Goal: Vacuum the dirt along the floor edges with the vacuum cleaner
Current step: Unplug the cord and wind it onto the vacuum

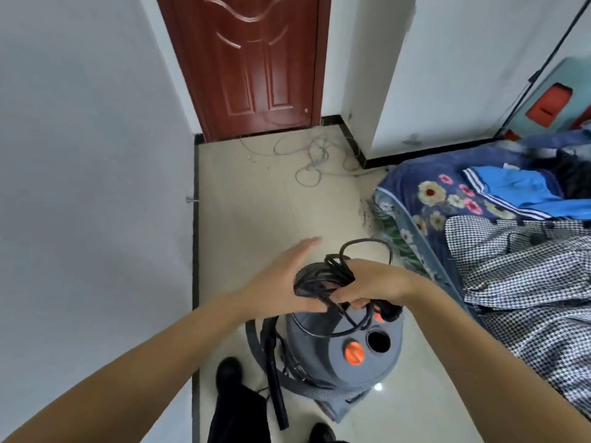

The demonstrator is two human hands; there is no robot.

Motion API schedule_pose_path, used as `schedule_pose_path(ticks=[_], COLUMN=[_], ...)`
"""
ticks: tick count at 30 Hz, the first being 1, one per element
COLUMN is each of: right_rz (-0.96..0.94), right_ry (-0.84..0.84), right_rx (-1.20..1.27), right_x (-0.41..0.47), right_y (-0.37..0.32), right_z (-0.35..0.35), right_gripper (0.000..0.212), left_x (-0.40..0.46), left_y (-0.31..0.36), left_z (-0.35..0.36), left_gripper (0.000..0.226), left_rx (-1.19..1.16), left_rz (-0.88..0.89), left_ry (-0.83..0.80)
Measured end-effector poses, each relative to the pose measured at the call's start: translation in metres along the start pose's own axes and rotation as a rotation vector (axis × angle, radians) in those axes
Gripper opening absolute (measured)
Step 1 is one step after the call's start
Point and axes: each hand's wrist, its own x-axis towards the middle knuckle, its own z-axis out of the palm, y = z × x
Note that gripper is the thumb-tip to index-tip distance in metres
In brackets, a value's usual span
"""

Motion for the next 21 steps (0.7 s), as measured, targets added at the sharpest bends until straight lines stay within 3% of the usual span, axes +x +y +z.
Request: schedule_pose_path(ticks=[1, 3, 6, 7, 11, 13, 16, 19, 21], right_rz=[0.005, -0.001, 0.006, 0.029, 0.205, 0.268, 0.237, -0.013, -0.060], right_ry=[-0.040, -0.126, -0.019, 0.083, 0.615, 0.796, 0.921, 0.975, 1.028], right_rx=[0.034, 0.107, 0.181, 0.202, 0.290, 0.372, 0.583, 0.923, 1.048], right_x=[0.000, 0.001, 0.004, 0.007, 0.030, 0.042, 0.052, 0.064, 0.074], right_y=[-0.006, -0.017, -0.025, -0.025, -0.007, 0.001, 0.005, 0.003, 0.003], right_z=[-0.007, -0.020, -0.031, -0.032, -0.014, 0.004, 0.038, 0.076, 0.094], right_gripper=[0.024, 0.031, 0.021, 0.019, 0.014, 0.015, 0.015, 0.029, 0.030], left_x=[0.013, 0.038, 0.071, 0.083, 0.120, 0.132, 0.138, 0.133, 0.125], left_y=[0.003, 0.000, -0.015, -0.022, -0.038, -0.038, -0.032, -0.022, -0.019], left_z=[0.004, 0.005, -0.013, -0.020, -0.036, -0.034, -0.022, -0.006, 0.007], left_gripper=[0.099, 0.087, 0.030, 0.024, 0.026, 0.024, 0.025, 0.041, 0.043], left_rx=[0.083, 0.066, -0.129, -0.164, -0.521, -0.674, -0.735, -0.834, -0.905], left_rz=[0.110, 0.187, 0.126, 0.095, -0.118, -0.204, -0.248, -0.280, -0.347], left_ry=[-0.058, -0.100, -0.127, -0.113, -0.128, -0.177, -0.289, -0.400, -0.432])
